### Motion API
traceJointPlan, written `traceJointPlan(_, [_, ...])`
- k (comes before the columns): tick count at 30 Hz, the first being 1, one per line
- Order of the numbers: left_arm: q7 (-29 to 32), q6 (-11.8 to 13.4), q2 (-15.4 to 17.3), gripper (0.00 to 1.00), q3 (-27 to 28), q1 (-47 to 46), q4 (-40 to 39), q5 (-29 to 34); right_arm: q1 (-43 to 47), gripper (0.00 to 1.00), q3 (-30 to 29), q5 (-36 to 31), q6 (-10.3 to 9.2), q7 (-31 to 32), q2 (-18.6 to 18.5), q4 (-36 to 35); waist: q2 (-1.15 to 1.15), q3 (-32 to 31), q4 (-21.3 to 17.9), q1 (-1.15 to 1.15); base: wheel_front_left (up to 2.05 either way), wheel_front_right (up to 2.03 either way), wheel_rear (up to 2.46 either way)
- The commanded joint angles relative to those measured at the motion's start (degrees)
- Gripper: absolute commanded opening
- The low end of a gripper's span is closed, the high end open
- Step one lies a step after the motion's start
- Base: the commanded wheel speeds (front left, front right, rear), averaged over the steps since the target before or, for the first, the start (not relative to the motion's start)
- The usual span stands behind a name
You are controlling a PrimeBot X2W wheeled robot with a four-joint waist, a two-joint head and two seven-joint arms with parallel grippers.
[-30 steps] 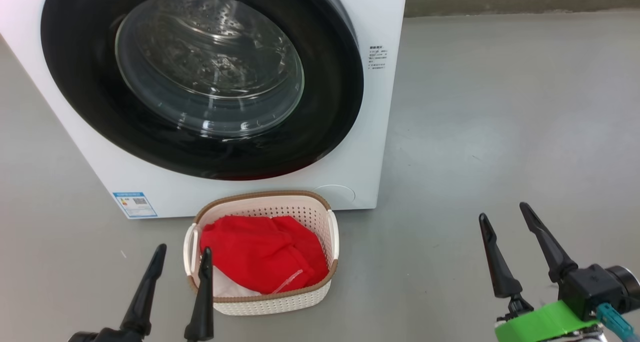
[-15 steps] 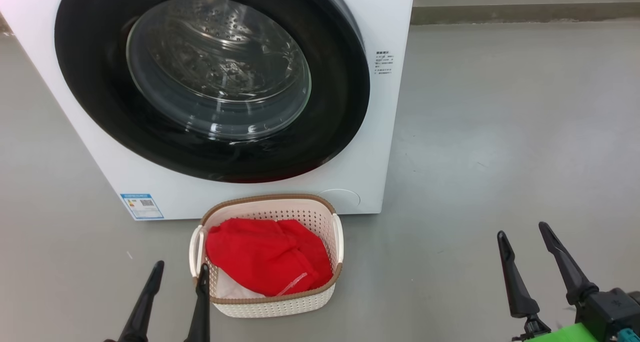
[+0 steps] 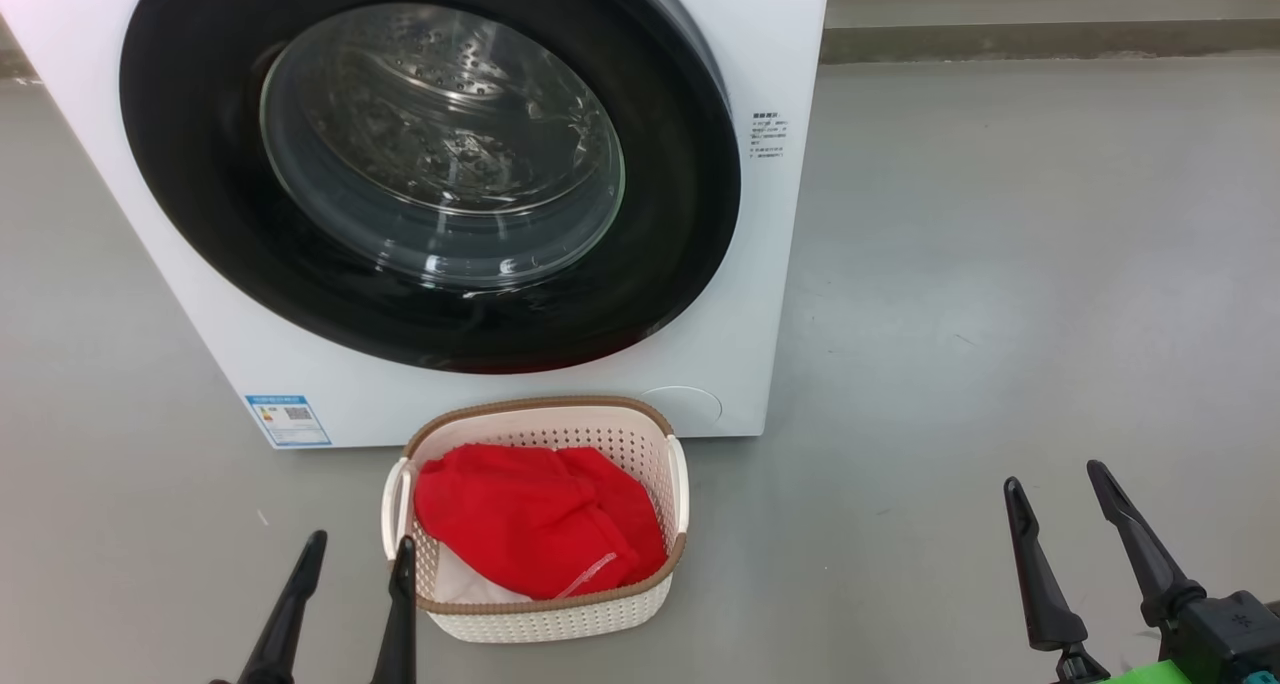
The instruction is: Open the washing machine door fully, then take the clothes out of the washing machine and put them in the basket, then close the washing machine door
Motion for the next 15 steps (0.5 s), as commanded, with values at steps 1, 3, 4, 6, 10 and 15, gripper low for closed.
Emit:
traceJointPlan(1, [-0.4, 0.0, 0.4, 1.0, 1.8, -0.6, -1.1, 0.1, -1.2, 1.0, 1.2, 0.8, -0.21, -0.3, -0.8, -1.5, 0.0, 0.0, 0.1, 0.0, 0.0, 0.0, 0.0])
traceJointPlan(3, [-0.4, 0.0, 0.4, 1.0, 1.9, -0.7, -1.0, 0.0, -1.2, 1.0, 1.3, 0.8, -0.21, -0.3, -0.8, -1.4, 0.0, 0.0, 0.2, 0.0, 0.0, 0.0, 0.0])
traceJointPlan(4, [-0.4, 0.0, 0.4, 1.0, 1.9, -0.7, -1.0, 0.0, -1.2, 1.0, 1.3, 0.8, -0.21, -0.3, -0.8, -1.4, 0.0, 0.0, 0.3, 0.0, 0.0, 0.0, 0.0])
traceJointPlan(6, [-0.4, -0.1, 0.4, 1.0, 2.0, -0.8, -0.9, -0.1, -1.2, 1.0, 1.4, 0.8, -0.21, -0.3, -0.8, -1.3, 0.0, 0.1, 0.3, 0.0, 0.0, 0.0, 0.0])
traceJointPlan(10, [-0.4, 0.0, 0.3, 1.0, 2.1, -0.7, -1.2, -0.2, -1.4, 1.0, 1.6, 0.8, -0.21, -0.3, -0.8, -1.4, 0.0, 0.1, 0.3, 0.0, 0.0, 0.0, 0.0])
traceJointPlan(15, [0.0, 0.0, -0.1, 0.0, 0.1, 0.0, -0.4, 0.1, 0.0, 0.0, 0.1, 0.0, 0.01, 0.0, 0.1, 0.4, 0.0, 0.1, 0.1, 0.0, 0.0, 0.0, 0.0])
